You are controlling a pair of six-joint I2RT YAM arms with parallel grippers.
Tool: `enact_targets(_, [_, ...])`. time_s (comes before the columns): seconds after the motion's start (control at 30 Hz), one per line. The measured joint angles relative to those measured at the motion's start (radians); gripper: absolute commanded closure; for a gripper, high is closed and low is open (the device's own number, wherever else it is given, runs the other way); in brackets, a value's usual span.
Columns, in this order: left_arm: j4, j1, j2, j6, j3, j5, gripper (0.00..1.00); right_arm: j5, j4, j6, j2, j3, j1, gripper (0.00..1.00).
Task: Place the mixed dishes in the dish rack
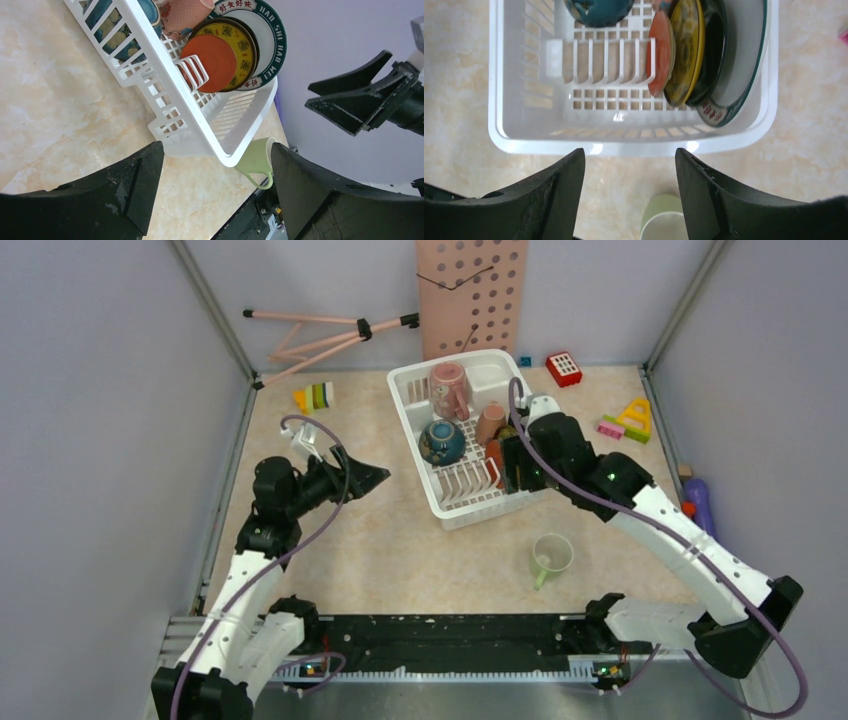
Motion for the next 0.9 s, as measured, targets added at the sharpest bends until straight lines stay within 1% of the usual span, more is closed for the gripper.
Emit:
enact_targets(0.07, [0.000, 0.000, 0.000, 0.000, -0.002, 0.002, 0.17, -0.028, -0.072, 0.040, -0.024, 0.000, 0.000, 0.34])
enact_targets(0.2, [0.005, 0.000, 0.000, -0.004, -0.014, 0.006, 0.17, -0.060, -0.234, 0.126, -0.016, -0.028, 0.002, 0.32])
enact_targets(0.23, [0.005, 0.000, 0.000, -0.006, -0.018, 0.009, 0.17, -0.062, -0.283, 0.152, -0.017, -0.056, 0.005, 0.32])
enact_targets(0.33, [0.008, 0.000, 0.000, -0.014, -0.027, 0.018, 0.17, -0.084, -0.349, 0.200, -0.047, -0.140, 0.006, 0.32])
enact_targets(0.5, [0.018, 0.000, 0.000, -0.024, -0.028, 0.028, 0.17, -0.143, -0.359, 0.256, -0.107, -0.253, 0.006, 0.35])
enact_targets(0.7, [0.009, 0.000, -0.004, -0.018, -0.028, 0.027, 0.17, -0.206, -0.296, 0.293, -0.107, -0.392, 0.006, 0.45])
enact_targets(0.8, [0.005, 0.000, -0.006, -0.017, -0.028, 0.027, 0.17, -0.238, -0.250, 0.307, -0.107, -0.445, 0.006, 0.56])
enact_targets(0.83, [0.003, 0.000, -0.005, -0.016, -0.028, 0.027, 0.16, -0.246, -0.234, 0.310, -0.107, -0.455, 0.006, 0.70])
enact_targets(0.87, [0.003, 0.000, -0.005, -0.015, -0.028, 0.027, 0.16, -0.254, -0.214, 0.313, -0.107, -0.464, 0.006, 0.94])
enact_targets(0.9, [0.003, 0.000, -0.005, -0.014, -0.028, 0.028, 0.16, -0.260, -0.195, 0.317, -0.107, -0.472, 0.006, 1.00])
